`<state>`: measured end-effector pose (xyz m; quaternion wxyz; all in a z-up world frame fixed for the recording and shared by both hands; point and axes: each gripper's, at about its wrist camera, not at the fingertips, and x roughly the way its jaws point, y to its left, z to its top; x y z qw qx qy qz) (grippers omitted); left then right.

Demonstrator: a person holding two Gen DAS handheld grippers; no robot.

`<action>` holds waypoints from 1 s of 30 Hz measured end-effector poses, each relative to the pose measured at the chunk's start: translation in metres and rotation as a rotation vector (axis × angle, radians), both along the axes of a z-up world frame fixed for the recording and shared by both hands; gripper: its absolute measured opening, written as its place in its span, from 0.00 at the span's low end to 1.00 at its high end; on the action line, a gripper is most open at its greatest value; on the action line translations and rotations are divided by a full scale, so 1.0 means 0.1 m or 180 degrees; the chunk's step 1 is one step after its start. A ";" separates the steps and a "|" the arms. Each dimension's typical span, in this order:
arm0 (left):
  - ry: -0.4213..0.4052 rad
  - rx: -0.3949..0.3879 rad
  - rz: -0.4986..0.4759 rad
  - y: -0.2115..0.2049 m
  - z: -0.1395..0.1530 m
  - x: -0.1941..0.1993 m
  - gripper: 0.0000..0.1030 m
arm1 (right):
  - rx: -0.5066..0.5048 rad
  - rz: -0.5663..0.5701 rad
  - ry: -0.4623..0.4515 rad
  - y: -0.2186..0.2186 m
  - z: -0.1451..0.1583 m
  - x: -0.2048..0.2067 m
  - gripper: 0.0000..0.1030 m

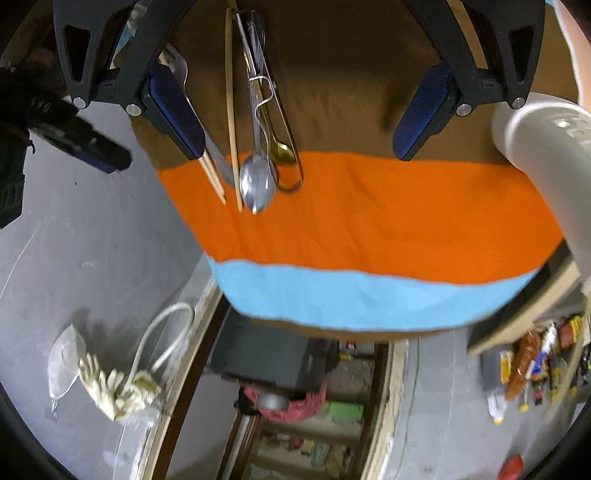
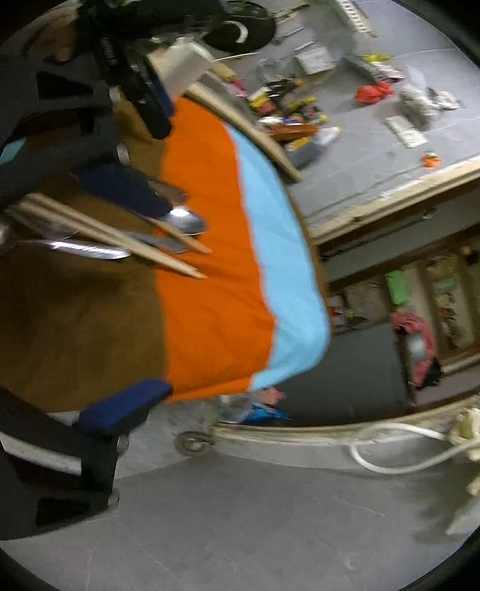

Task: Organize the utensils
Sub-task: 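Move both tools back down to the remaining utensils, then position the left tool around the spoons while the right tool straddles the chopsticks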

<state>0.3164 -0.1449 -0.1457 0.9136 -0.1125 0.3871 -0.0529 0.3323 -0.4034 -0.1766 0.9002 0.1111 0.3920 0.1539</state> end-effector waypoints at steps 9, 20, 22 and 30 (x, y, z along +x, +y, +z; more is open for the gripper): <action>0.0514 0.0024 -0.0143 -0.12 -0.29 0.20 0.62 | -0.0123 0.0214 0.0328 0.11 -0.34 -0.20 0.52; 0.0659 0.0232 -0.0316 -0.25 -0.25 0.39 0.22 | -0.0111 0.0305 0.0390 0.15 -0.39 -0.24 0.32; 0.0718 0.0174 -0.0343 -0.26 -0.24 0.44 0.21 | -0.0086 0.0326 0.0390 0.14 -0.37 -0.24 0.30; 0.0777 0.0119 -0.0362 -0.22 -0.24 0.46 0.20 | -0.0033 0.0523 0.0373 0.15 -0.33 -0.33 0.25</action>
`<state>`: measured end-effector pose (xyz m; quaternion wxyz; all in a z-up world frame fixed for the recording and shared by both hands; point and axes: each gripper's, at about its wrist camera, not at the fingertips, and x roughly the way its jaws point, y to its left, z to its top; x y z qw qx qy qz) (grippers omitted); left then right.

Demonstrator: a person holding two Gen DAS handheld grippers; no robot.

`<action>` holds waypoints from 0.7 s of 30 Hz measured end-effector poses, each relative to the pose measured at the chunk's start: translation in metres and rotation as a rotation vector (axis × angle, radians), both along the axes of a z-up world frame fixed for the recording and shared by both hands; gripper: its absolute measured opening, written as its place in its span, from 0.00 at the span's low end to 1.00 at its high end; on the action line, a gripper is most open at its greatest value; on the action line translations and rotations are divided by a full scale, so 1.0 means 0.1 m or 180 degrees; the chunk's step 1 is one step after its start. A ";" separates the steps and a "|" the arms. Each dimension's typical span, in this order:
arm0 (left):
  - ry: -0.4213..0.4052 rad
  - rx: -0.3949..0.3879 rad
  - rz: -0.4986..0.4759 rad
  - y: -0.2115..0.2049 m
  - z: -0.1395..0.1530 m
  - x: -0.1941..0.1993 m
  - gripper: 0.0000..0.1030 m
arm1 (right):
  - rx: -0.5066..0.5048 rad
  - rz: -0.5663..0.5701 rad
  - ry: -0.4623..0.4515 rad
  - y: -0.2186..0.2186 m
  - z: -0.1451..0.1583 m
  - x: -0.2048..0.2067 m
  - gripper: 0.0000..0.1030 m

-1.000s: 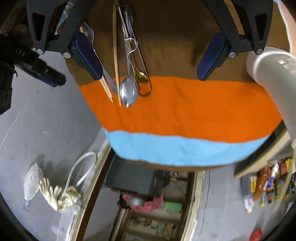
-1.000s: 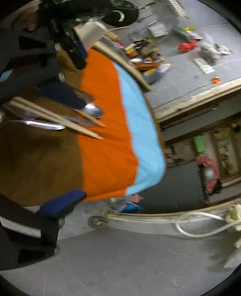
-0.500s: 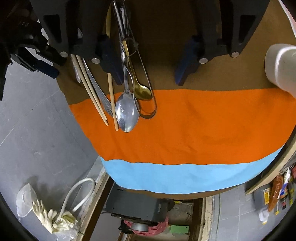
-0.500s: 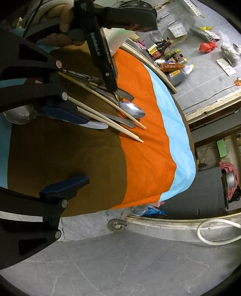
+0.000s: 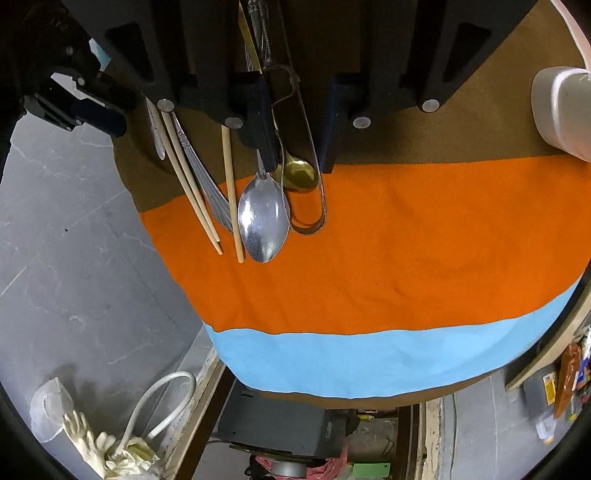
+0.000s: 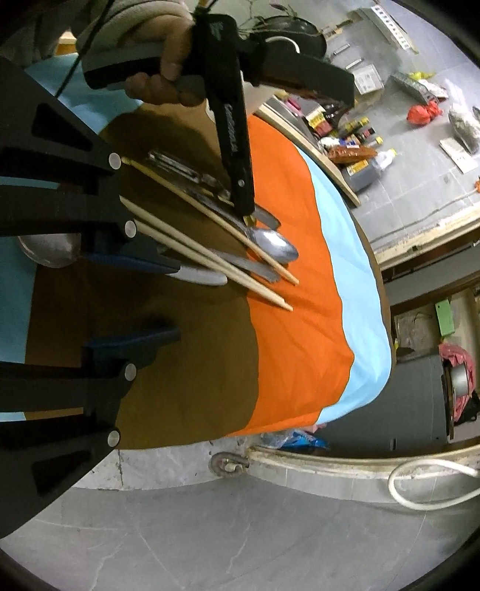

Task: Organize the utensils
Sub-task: 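Position the left tool around the spoons while the right tool straddles the chopsticks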

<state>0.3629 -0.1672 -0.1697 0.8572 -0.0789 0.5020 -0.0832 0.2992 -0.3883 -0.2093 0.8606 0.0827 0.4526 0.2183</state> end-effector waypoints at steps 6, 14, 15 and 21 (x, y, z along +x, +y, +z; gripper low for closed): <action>-0.0023 -0.0105 -0.0027 0.06 -0.02 -0.06 0.18 | 0.0014 0.0068 -0.0028 0.06 0.01 0.02 0.22; 0.0003 -0.0095 0.0104 0.17 0.00 -0.23 0.18 | -0.0079 0.0164 -0.0062 0.16 0.00 0.17 0.21; 0.0014 -0.0096 0.0132 0.19 0.00 -0.26 0.18 | -0.0098 0.0187 -0.0082 0.17 0.01 0.18 0.21; 0.0065 -0.0140 0.0242 0.29 -0.01 -0.37 0.18 | -0.0280 0.0392 -0.0240 0.26 0.07 0.28 0.21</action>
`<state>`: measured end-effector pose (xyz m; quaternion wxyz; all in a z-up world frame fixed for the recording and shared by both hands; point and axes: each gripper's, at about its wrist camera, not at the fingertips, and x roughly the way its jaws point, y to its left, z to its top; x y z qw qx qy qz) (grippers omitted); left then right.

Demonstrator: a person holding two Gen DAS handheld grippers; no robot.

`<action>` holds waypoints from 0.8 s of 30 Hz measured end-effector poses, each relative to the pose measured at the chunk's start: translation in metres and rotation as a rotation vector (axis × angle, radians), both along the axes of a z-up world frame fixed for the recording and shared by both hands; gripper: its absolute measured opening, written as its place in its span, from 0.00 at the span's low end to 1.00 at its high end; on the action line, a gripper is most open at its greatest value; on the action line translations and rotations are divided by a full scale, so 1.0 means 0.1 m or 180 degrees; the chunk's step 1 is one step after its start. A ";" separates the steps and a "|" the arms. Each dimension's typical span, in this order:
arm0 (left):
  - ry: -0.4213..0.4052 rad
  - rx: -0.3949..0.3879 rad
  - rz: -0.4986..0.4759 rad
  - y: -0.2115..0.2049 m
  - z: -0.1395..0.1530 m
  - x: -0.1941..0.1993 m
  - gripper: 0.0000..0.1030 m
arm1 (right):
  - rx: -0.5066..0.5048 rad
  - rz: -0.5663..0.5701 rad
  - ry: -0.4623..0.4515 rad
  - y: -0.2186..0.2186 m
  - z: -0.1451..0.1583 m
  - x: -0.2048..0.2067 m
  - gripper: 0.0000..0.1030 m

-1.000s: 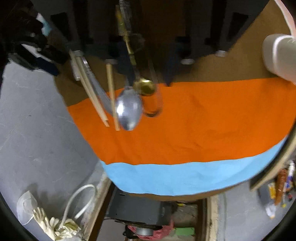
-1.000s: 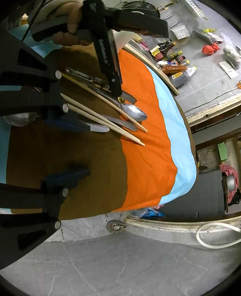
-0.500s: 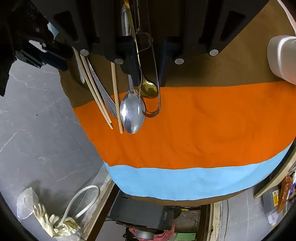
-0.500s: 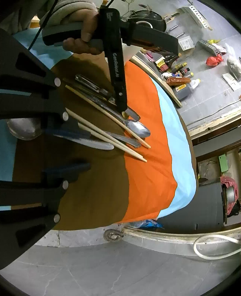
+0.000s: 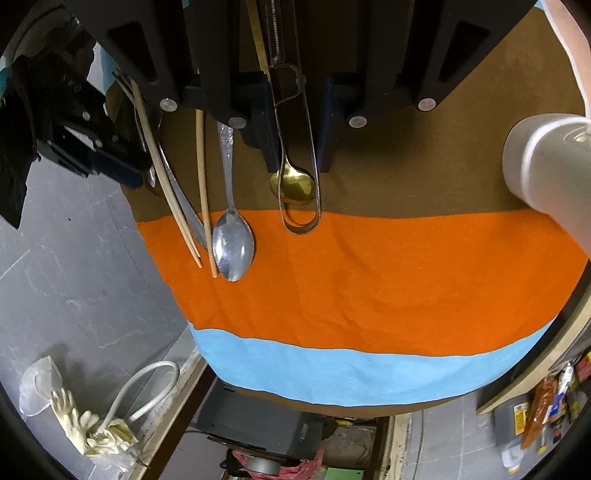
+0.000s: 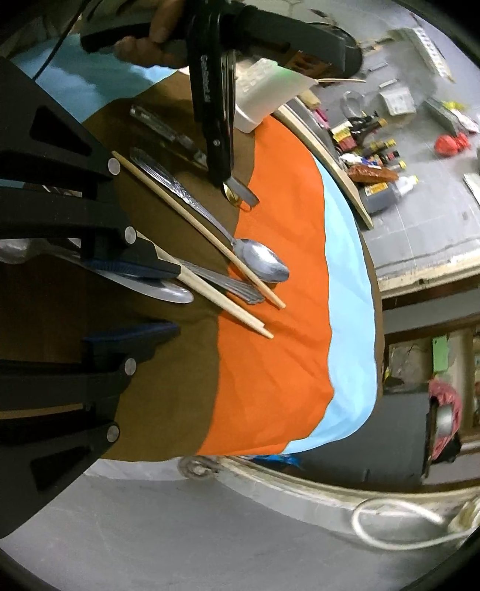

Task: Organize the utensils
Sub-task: 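Position the left tool around the spoons while the right tool straddles the chopsticks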

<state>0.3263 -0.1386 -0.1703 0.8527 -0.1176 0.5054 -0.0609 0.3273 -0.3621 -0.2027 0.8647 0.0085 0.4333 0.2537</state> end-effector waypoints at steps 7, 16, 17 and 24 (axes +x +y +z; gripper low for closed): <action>0.0030 -0.0086 0.0069 0.04 -0.02 -0.03 0.18 | 0.0012 0.0129 0.0036 0.00 0.04 0.12 0.18; 0.0096 -0.0128 0.0023 0.05 -0.05 0.01 0.20 | 0.0000 0.0228 0.0150 0.00 0.02 0.09 0.14; 0.0127 -0.0110 -0.0005 0.04 -0.06 0.03 0.21 | 0.0023 0.0219 0.0200 0.00 0.01 0.11 0.14; 0.0221 0.0080 -0.0231 -0.07 -0.07 0.14 0.22 | 0.0142 0.0162 0.0547 -0.01 -0.10 0.24 0.15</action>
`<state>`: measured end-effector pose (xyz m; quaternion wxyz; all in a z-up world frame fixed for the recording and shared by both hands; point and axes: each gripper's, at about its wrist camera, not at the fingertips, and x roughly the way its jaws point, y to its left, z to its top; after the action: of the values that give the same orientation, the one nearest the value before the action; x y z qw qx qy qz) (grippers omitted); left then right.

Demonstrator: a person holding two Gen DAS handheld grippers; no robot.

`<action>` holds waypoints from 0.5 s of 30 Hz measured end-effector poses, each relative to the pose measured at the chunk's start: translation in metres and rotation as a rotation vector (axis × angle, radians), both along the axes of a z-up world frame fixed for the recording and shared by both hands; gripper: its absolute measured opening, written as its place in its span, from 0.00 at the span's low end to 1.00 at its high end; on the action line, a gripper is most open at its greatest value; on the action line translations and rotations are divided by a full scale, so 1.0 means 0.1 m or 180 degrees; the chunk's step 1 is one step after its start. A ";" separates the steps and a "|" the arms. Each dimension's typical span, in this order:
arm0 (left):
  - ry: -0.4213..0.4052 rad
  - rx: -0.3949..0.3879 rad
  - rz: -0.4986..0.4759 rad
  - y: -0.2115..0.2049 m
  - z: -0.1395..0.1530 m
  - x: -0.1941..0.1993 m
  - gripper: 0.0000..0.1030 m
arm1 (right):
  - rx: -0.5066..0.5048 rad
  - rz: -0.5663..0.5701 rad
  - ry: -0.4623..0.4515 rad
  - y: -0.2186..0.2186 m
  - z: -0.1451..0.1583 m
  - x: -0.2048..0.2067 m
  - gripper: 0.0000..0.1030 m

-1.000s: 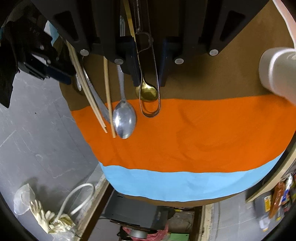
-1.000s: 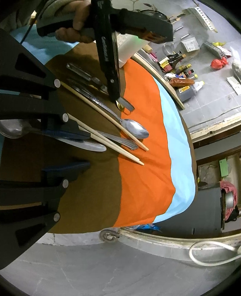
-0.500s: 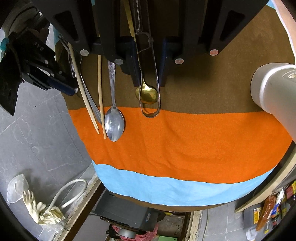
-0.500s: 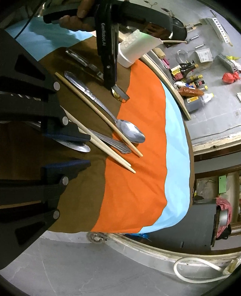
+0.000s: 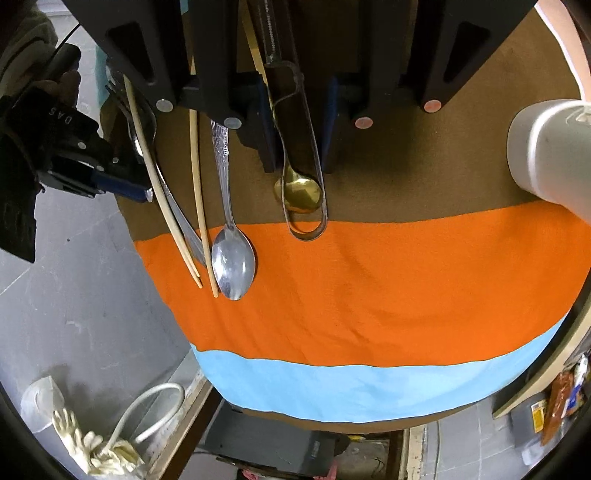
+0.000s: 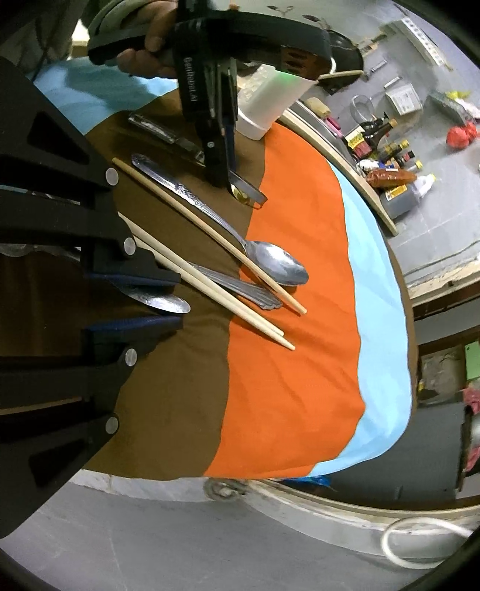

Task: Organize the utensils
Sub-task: 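Position the left tool around the spoons while the right tool straddles the chopsticks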

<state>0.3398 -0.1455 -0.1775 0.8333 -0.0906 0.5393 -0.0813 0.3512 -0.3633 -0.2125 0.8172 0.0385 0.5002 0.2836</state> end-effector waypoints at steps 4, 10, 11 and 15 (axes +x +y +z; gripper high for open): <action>0.0071 0.0103 -0.0047 -0.05 0.01 0.07 0.22 | -0.0031 -0.0061 0.0016 0.03 -0.03 -0.02 0.15; 0.0112 -0.0092 0.0101 0.02 0.04 0.05 0.19 | -0.0045 -0.0295 0.0091 0.04 0.01 -0.05 0.04; 0.0103 -0.0193 0.0149 0.07 0.05 0.01 0.19 | 0.0009 -0.0337 0.0088 0.03 0.03 -0.08 0.02; -0.0022 -0.0445 0.0226 0.21 0.10 -0.19 0.19 | 0.0100 -0.0490 0.0025 0.01 0.07 -0.22 0.01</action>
<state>0.3206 -0.1250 -0.1678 0.8291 -0.1673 0.5259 -0.0895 0.3289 -0.3622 -0.2056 0.8339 0.0908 0.4945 0.2275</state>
